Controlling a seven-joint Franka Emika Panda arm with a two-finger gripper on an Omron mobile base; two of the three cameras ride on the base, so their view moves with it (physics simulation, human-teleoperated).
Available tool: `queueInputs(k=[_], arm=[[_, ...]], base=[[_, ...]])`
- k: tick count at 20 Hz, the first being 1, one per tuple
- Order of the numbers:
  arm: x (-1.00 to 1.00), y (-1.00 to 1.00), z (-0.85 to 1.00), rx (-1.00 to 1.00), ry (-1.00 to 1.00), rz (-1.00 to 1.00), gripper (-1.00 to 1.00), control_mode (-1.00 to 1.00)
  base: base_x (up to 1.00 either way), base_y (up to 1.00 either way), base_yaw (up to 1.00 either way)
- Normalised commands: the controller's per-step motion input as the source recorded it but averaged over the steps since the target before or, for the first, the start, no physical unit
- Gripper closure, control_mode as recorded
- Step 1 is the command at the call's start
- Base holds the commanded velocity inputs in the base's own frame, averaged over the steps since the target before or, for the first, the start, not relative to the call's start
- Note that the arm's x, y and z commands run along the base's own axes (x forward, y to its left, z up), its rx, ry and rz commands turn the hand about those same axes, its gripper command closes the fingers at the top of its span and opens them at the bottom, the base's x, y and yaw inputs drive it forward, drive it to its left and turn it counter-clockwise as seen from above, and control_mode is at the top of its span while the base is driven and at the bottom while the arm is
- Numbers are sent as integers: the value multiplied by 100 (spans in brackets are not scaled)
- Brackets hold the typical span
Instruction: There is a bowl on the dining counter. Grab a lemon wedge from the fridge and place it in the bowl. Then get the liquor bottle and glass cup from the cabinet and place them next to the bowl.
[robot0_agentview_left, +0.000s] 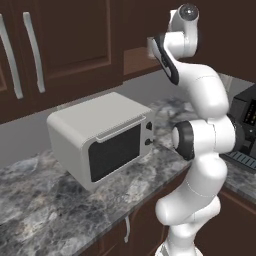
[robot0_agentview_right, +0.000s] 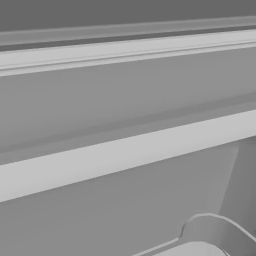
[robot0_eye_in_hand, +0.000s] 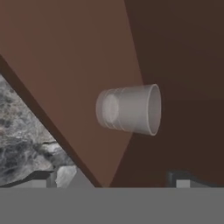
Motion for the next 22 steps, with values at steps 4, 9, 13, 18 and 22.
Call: queueInputs(k=[4, 9, 13, 18, 22], arm=[[12, 0, 0, 0, 0, 0, -100, -100], [11, 0, 0, 0, 0, 0, -100, -100], [10, 0, 0, 0, 0, 0, -100, -100], [11, 0, 0, 0, 0, 0, -100, -100], [27, -1, 0, 0, 0, 1, -100, -100]], base=[[0, 0, 0], [0, 0, 0], [0, 0, 0], [0, 0, 0], [0, 0, 0]])
